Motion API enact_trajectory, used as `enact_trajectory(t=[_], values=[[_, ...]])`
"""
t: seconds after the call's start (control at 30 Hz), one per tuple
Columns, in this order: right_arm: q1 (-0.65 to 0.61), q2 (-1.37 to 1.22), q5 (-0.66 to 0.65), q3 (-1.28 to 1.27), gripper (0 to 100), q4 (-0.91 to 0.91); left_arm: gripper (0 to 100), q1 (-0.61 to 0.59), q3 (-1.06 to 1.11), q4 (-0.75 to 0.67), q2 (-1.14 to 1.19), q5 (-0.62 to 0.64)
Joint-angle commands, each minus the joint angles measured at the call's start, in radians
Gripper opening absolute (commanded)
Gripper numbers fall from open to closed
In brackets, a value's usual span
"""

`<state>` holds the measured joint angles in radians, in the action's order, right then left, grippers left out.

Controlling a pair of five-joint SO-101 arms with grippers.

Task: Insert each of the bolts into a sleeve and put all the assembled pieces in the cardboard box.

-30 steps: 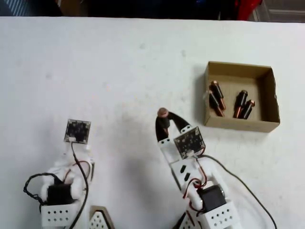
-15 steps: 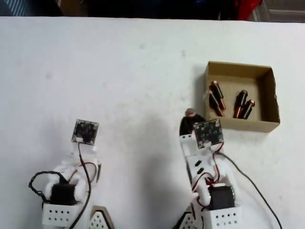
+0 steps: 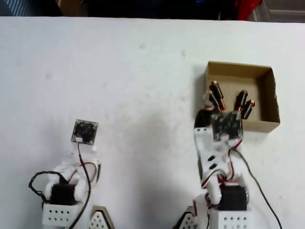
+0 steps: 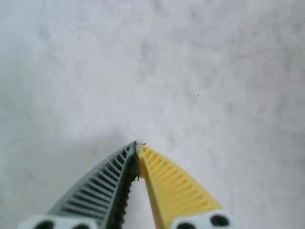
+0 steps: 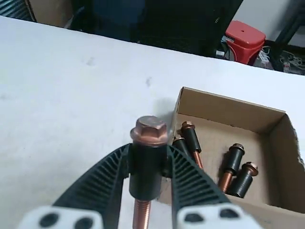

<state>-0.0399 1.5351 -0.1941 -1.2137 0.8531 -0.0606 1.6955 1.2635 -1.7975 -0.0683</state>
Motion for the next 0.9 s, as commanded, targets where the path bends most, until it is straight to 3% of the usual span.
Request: enact_trajectory(t=[0.0,0.37,0.87], values=[[0.047,-0.216,-0.011,0.183,1.7,-0.031,2,-0.008,-0.002,0.011,-0.005,0.008],[0.203,-0.914,-0.012,0.54,1.9,-0.151,2,-0.008,-0.002,0.011,-0.005,0.005],[0.329,-1.808,-0.012,1.198,2.1,-0.142,2,-0.008,-0.002,0.011,-0.005,0.005]])
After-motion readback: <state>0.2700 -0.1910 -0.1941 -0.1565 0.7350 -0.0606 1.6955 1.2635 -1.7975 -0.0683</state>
